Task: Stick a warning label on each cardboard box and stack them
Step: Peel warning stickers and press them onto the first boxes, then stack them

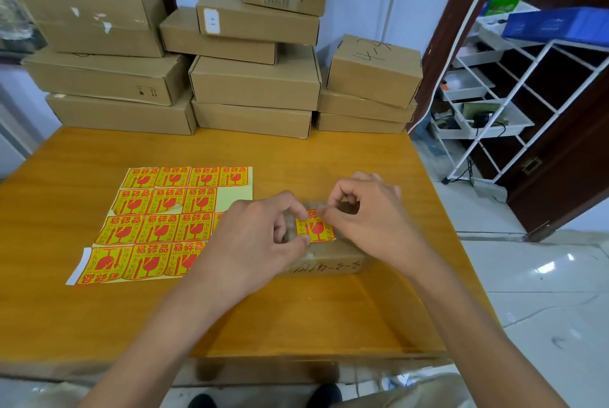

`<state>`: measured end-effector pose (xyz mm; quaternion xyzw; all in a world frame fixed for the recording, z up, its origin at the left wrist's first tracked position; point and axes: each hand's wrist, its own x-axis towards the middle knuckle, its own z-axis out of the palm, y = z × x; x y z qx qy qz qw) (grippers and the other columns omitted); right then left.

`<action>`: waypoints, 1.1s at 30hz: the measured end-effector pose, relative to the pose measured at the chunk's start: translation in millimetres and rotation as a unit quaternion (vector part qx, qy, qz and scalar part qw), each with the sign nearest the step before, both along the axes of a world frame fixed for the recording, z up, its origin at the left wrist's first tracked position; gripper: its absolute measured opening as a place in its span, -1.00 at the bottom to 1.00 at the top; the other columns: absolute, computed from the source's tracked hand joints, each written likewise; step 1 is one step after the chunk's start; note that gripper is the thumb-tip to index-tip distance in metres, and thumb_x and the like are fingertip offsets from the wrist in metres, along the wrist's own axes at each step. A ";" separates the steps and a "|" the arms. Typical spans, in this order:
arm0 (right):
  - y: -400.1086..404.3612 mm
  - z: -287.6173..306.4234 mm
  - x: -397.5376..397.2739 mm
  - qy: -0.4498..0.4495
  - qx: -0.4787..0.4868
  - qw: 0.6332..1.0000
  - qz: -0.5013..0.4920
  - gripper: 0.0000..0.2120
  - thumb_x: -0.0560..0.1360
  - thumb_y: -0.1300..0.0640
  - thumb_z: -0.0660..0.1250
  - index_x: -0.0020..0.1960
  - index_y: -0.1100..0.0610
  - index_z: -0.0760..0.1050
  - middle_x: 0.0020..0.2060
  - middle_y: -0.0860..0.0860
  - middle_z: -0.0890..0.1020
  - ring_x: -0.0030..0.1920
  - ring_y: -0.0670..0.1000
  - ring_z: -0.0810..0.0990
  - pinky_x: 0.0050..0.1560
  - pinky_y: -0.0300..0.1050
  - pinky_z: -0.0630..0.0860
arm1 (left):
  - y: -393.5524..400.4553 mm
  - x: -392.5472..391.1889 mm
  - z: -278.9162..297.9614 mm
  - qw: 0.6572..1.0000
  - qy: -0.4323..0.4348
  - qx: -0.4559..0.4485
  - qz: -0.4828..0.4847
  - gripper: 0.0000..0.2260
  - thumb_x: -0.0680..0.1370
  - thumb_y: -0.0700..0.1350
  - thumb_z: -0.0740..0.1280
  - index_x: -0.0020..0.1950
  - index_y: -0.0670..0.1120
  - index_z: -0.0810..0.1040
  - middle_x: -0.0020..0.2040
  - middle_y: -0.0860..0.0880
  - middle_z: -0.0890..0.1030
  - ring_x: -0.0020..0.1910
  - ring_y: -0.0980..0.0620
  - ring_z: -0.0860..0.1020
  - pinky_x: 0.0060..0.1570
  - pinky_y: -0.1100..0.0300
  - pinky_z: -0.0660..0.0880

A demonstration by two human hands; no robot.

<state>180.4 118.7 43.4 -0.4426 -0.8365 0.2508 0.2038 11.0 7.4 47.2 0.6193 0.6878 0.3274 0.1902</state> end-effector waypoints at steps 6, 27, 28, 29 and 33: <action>-2.6 -5.1 7.4 0.044 0.022 0.999 0.011 -0.80 0.48 -0.11 0.49 0.05 -0.20 0.52 0.10 -0.22 0.48 0.26 -0.10 0.37 0.26 -0.09 0.29 | -1.2 -0.3 -5.5 0.996 0.075 0.031 0.028 -0.78 0.47 0.13 0.47 0.09 0.18 0.63 -0.30 0.13 0.45 -0.18 0.14 0.42 -0.13 0.15 0.38; -27.9 -49.8 14.8 0.225 -0.010 0.974 0.032 -0.82 0.64 0.04 0.30 0.12 -0.17 0.64 0.35 -0.21 0.52 0.48 -0.02 0.41 0.40 0.43 0.30 | -1.3 5.7 -49.4 0.989 -0.091 0.114 0.005 -0.77 0.53 -0.05 0.34 0.18 0.13 0.57 0.21 0.15 0.46 0.33 0.11 0.44 0.25 0.14 0.42; -28.3 -49.7 15.1 0.225 -0.007 0.974 0.034 -0.82 0.64 0.05 0.30 0.12 -0.17 0.64 0.35 -0.21 0.52 0.48 -0.02 0.41 0.40 0.43 0.29 | -1.4 5.6 -49.8 0.989 -0.092 0.114 0.006 -0.76 0.53 -0.05 0.34 0.18 0.13 0.57 0.20 0.16 0.45 0.32 0.11 0.44 0.25 0.12 0.43; -28.9 -49.6 15.4 0.224 -0.003 0.974 0.034 -0.82 0.64 0.06 0.31 0.12 -0.17 0.63 0.35 -0.22 0.52 0.48 -0.03 0.40 0.41 0.44 0.29 | -1.4 5.4 -50.1 0.989 -0.093 0.114 0.007 -0.76 0.52 -0.05 0.34 0.19 0.13 0.56 0.20 0.16 0.45 0.32 0.11 0.44 0.25 0.10 0.44; -32.5 -47.0 15.1 0.216 0.003 0.976 0.028 -0.79 0.59 0.12 0.30 0.11 -0.12 0.64 0.33 -0.25 0.52 0.47 -0.09 0.38 0.44 0.40 0.24 | -1.8 5.5 -50.6 0.988 -0.099 0.117 0.008 -0.73 0.51 -0.05 0.34 0.20 0.10 0.54 0.19 0.16 0.45 0.29 0.11 0.44 0.22 0.01 0.46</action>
